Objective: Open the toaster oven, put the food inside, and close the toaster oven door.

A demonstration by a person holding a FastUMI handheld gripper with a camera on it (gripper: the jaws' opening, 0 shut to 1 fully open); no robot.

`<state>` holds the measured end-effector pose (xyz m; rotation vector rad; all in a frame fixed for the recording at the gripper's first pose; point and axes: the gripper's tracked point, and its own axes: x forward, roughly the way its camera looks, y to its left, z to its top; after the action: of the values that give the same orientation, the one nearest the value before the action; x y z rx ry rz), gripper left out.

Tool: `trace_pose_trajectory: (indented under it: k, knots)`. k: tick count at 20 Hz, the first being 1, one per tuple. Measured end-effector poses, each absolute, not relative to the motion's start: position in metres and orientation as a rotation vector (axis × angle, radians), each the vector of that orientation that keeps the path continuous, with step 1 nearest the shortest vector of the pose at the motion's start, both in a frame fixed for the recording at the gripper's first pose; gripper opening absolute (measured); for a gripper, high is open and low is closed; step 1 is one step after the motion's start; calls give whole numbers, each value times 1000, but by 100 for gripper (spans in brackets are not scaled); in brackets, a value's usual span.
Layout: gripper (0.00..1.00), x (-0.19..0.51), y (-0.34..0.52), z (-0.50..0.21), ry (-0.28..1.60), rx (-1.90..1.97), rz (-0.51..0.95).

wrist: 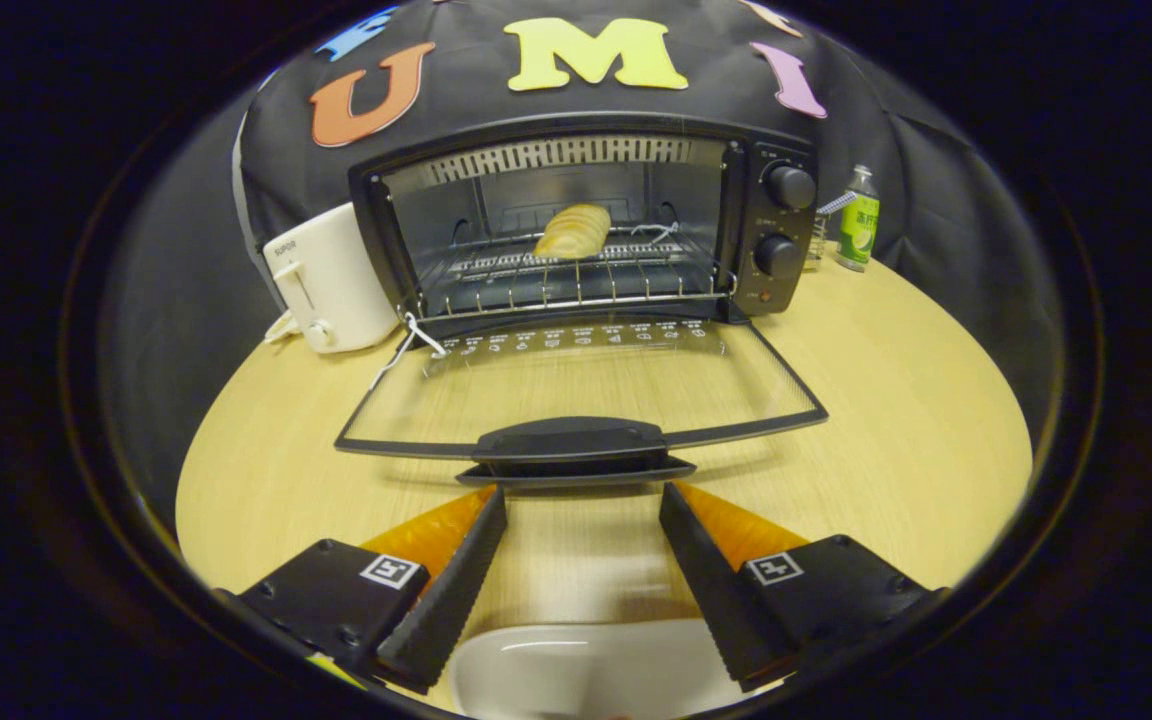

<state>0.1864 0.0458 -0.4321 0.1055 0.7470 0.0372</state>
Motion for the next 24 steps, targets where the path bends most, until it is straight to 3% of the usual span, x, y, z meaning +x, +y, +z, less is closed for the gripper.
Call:
trace_pose_trajectory:
  k: [12,24]
  knots:
    - [100,186,44,-420,754,137,58]
    - [100,197,43,-363,581,81,16]
